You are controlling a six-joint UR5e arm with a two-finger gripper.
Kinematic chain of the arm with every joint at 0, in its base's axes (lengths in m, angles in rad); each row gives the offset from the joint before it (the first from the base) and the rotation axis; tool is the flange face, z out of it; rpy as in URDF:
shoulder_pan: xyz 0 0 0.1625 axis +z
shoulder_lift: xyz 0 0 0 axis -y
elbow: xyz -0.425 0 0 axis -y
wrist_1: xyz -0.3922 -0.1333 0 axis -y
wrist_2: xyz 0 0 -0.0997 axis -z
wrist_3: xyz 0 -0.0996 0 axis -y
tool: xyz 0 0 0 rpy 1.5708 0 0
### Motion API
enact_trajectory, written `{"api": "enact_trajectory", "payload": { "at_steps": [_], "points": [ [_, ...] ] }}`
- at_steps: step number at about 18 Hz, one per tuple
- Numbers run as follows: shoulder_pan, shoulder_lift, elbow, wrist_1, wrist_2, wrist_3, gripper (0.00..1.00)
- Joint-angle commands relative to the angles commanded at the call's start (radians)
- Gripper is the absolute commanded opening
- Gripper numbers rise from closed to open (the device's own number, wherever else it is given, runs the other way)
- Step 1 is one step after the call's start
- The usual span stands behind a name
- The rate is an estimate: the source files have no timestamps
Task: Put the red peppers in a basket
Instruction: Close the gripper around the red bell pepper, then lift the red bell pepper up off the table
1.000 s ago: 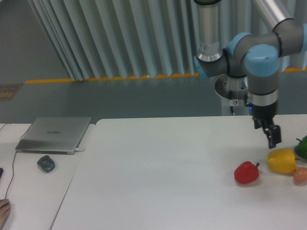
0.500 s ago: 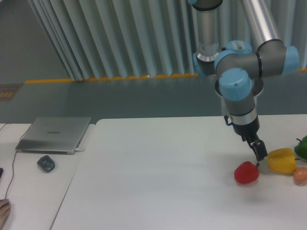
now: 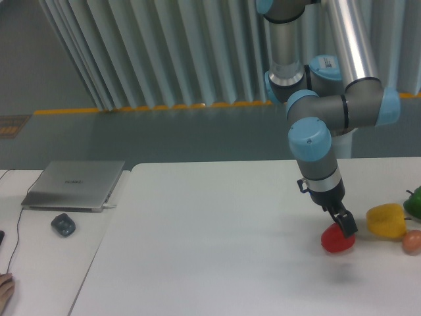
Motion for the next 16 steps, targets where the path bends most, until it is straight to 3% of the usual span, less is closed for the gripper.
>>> {"api": "enact_trajectory", "payload": {
  "at_steps": [12,16],
  "points": [
    [-0.011,-0.063,0.011,0.005,0.042,-0.014,1.00],
    [-0.020,-0.091,0.014,0.032,0.051,-0.020,1.00]
  ]
}}
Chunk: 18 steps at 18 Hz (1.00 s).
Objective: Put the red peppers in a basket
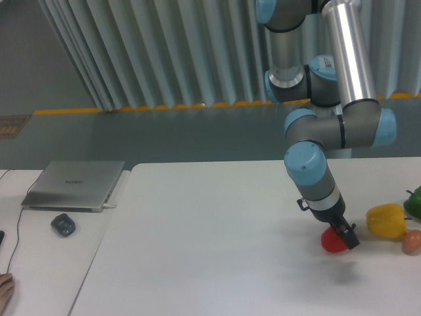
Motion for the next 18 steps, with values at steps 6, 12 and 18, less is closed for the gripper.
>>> {"api": "enact_trajectory", "payload": {
  "at_steps": [6,12,18],
  "points": [
    [-0.006,-0.005,0.000,0.002,0.017,0.000,0.68],
    [0.011,0.055,0.003,-0.005,0.005,0.011,0.41],
    [0.132,0.187,0.008,-0.014,-0.115,0.084,0.40]
  ]
}}
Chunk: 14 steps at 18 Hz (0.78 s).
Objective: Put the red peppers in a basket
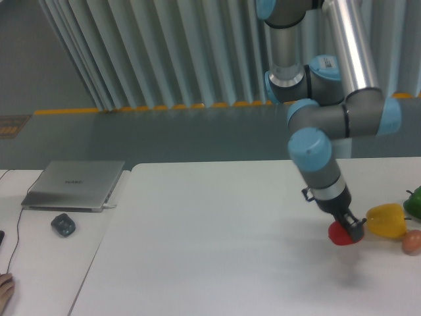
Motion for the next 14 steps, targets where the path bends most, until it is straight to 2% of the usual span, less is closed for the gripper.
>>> {"api": "enact_trajectory", "payload": {
  "at_steps": [3,7,10,12,14],
  "points": [
    [0.074,0.022,0.015,-0.003,-0.014,0.135,0.40],
    [0.190,0.017,0.055,0.000,-0.035,0.308,0.40],
    [0.324,-0.035,0.109,0.011,-0.094,0.487,0.40],
    [0.365,-0.064,0.129,0.018,-0.095,0.552,0.40],
    [0.396,-0.105,0.129,0.092,-0.094,0.611,0.41]
  ]
}}
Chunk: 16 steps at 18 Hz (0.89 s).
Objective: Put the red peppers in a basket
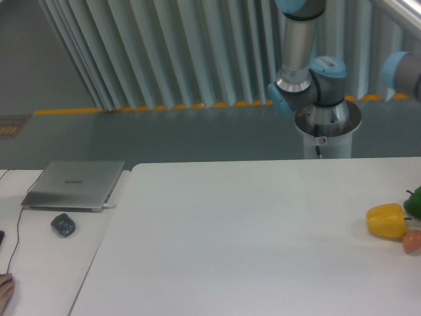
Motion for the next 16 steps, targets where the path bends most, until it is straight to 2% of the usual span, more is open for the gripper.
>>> {"api": "enact_trajectory", "payload": {
  "at_steps": [4,9,10,13,14,16],
  "points": [
    [0.023,-0.054,0.005,0.086,0.000,0.017,0.41],
    [0.054,-0.117,0.038,0.134,-0.002,0.054,0.41],
    [0.055,-0.135,0.044,0.161,-0.002,0.054,0.42],
    [0.068,-0.155,0.052,0.190,-0.002,0.055,0.43],
    [0.068,-0.160,0.052,0.195,-0.002,0.054,0.53],
    [0.068,-0.157,0.048,0.195,-0.003,0.054,0.81]
  ]
}}
